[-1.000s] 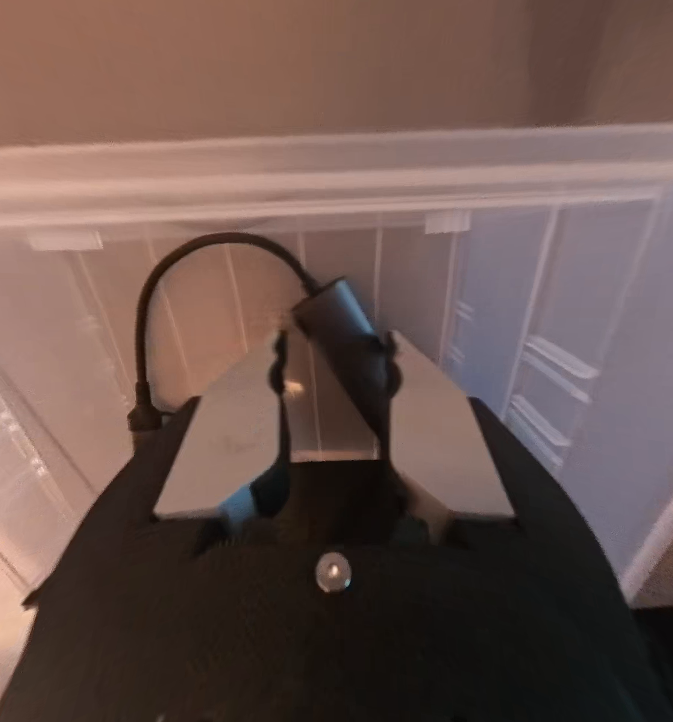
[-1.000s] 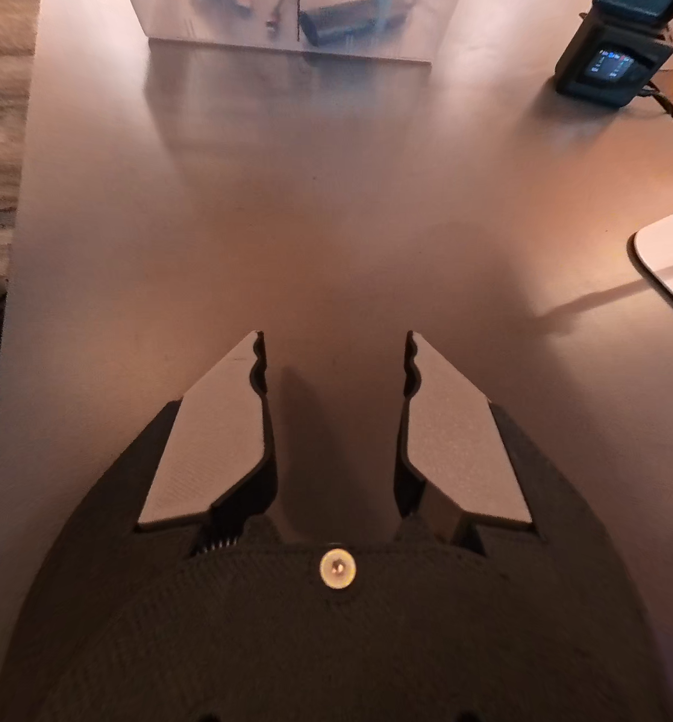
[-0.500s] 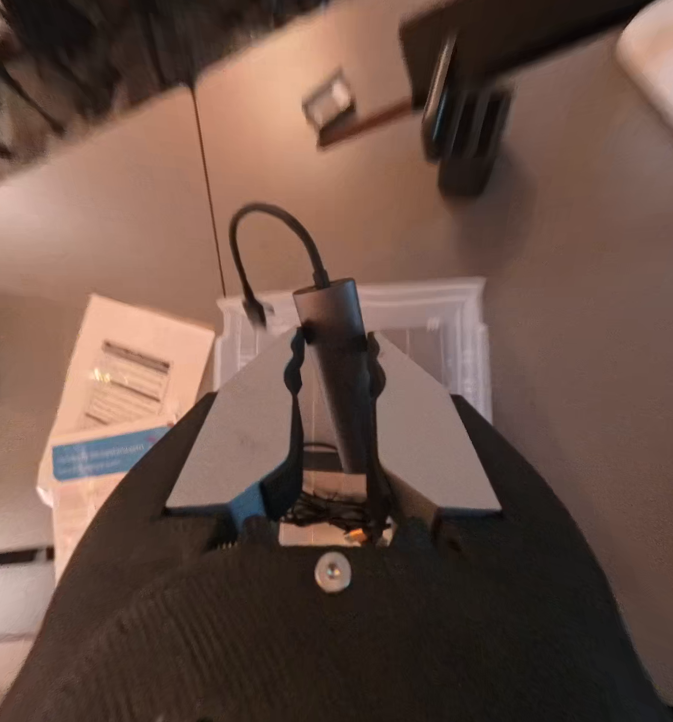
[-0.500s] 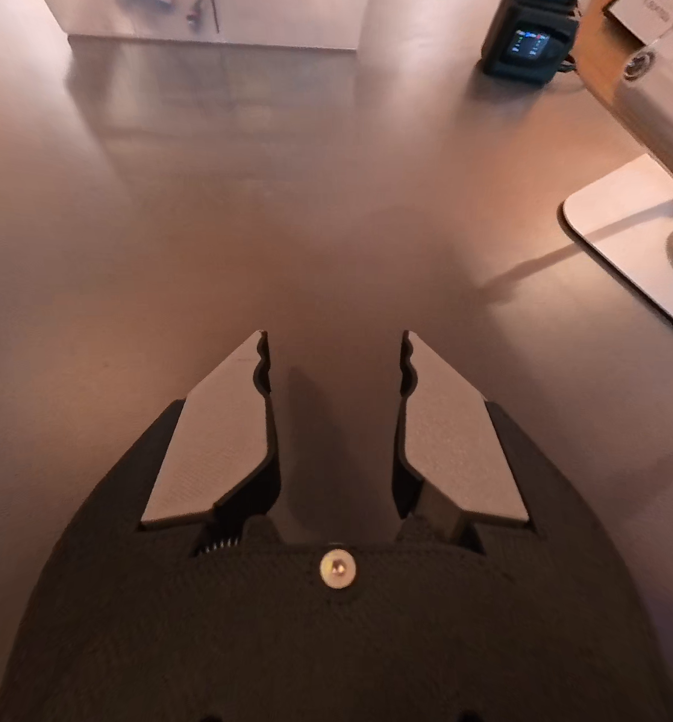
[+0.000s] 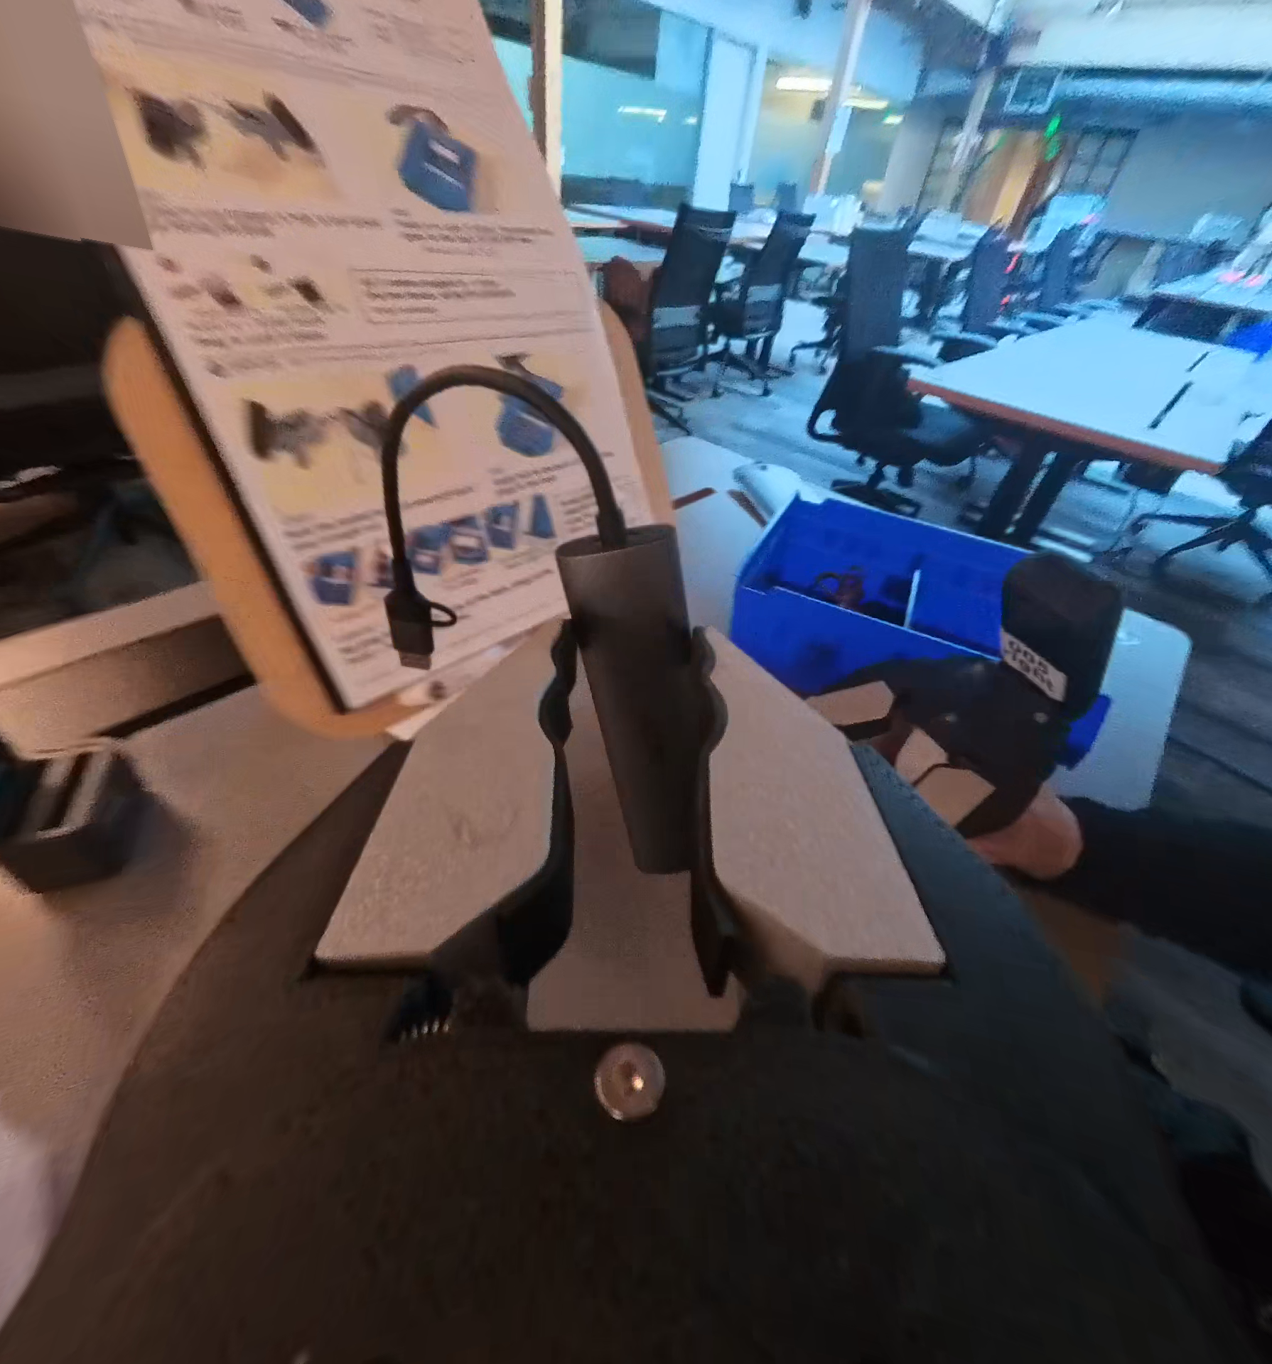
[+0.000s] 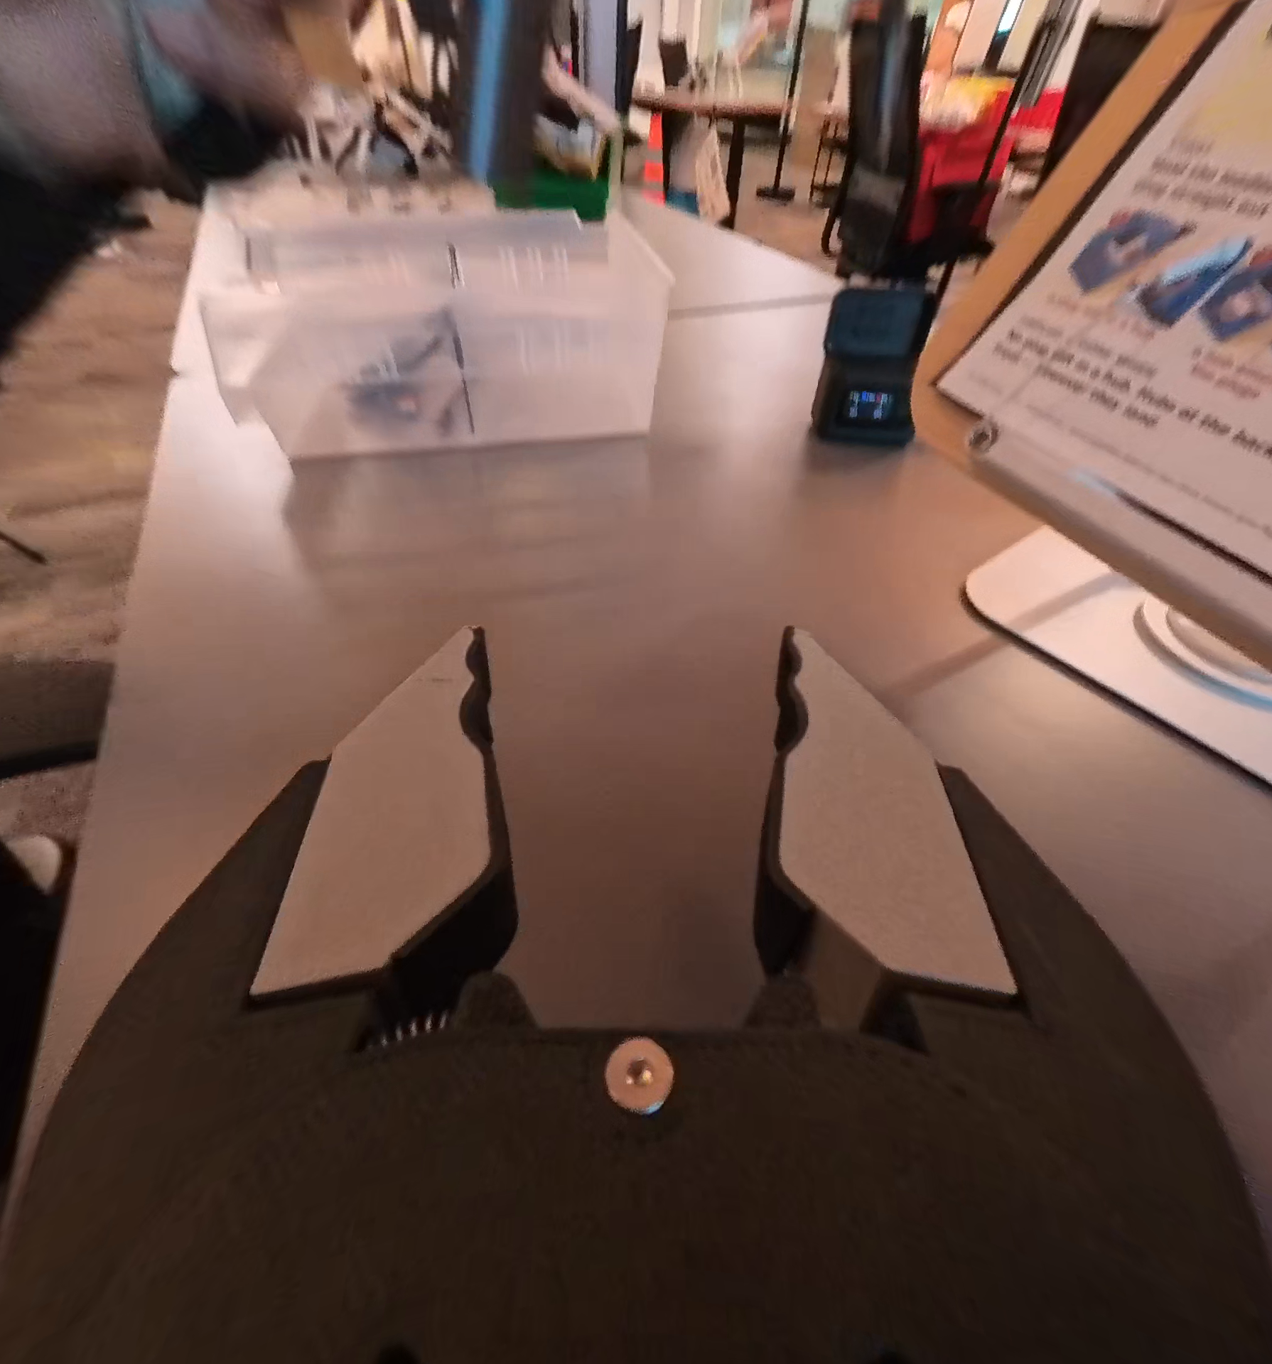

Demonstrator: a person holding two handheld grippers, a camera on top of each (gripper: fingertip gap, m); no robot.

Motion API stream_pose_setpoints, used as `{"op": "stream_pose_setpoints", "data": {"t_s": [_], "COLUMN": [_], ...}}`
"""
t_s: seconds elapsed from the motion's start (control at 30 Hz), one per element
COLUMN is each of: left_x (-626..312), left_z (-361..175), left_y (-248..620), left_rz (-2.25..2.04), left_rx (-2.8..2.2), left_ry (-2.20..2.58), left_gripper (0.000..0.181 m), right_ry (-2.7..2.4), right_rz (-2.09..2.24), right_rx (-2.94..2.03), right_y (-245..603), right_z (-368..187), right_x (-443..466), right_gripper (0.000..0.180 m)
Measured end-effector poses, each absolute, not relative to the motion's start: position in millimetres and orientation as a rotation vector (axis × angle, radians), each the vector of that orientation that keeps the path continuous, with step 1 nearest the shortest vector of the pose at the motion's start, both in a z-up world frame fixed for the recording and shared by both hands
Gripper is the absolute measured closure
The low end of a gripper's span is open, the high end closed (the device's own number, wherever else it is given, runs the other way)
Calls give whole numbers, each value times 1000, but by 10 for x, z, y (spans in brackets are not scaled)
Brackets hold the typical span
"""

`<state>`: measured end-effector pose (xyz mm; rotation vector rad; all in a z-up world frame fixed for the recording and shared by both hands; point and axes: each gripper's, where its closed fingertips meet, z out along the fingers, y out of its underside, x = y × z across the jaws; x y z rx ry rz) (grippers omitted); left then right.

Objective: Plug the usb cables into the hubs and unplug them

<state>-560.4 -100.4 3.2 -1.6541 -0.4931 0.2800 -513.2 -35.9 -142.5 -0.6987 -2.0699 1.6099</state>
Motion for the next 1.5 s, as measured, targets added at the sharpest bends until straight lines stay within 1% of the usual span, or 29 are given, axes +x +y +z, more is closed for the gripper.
{"op": "stream_pose_setpoints", "data": {"t_s": [0.13,0.23,0.37,0.5,0.57,0.63,0.73,0.8,0.87,0.9,0.93,1.0,1.03,1.1,1.2,1.27,1.33,1.43,1.5], "left_x": [-5424,-5377,-5366,-5312,-5185,-5040,-4950,-4997,-5034,-5031,-5016,-4890,-4821,-4801,-4841,-4840,-4751,-4564,-4628], "left_z": [-526,-838,-1060,-1147,-1092,-1056,-1019,-971,-961,-1006,-1066,-1271,-1401,-1635,-1839,-1868,-1867,-1799,-1633], "left_y": [-520,-322,-242,-358,-520,-755,-1311,-1862,-2502,-2814,-3087,-3420,-3520,-3690,-3636,-3437,-3230,-3080,-3203], "left_rz": [130,63,102,5,-43,-16,180,335,459,490,499,387,308,263,266,250,228,161,223], "left_rx": [-1584,-1554,-1570,-1610,-1640,-1727,-1901,-2002,-2092,-2137,-2169,-2215,-2231,-2236,-2226,-2183,-2186,-2220,-2188], "left_ry": [-527,-572,-611,-660,-644,-613,-578,-633,-741,-813,-881,-957,-990,-1078,-1038,-1015,-951,-840,-833], "left_gripper": [152,152,153,152,144,135,118,118,117,114,114,122,120,115,121,107,95,103,103], "right_ry": [-1952,-1983,-2141,-2035,-1965,-1991,-2081,-2102,-2133,-2131,-2131,-2175,-2204,-2241,-2264,-2276,-2272,-2257,-2234], "right_rz": [1644,1637,1379,970,656,460,256,151,137,155,183,285,363,503,623,688,783,926,974], "right_rx": [-705,-729,-755,-686,-562,-419,-275,-185,-94,-72,-58,-65,-74,-105,-162,-223,-296,-367,-394], "right_y": [-439,-492,-409,22,308,403,426,432,387,373,364,332,300,261,304,370,407,395,399], "right_z": [-1243,-1330,-1696,-1699,-1677,-1777,-2052,-2186,-2313,-2332,-2333,-2328,-2319,-2278,-2230,-2202,-2143,-2046,-1991], "right_x": [-5154,-5209,-5316,-5461,-5523,-5509,-5436,-5405,-5342,-5323,-5303,-5224,-5175,-5101,-5064,-5065,-5068,-5043,-5044], "right_gripper": [101,109,160,165,166,166,165,166,158,158,158,157,154,141,127,119,117,115,116]}}
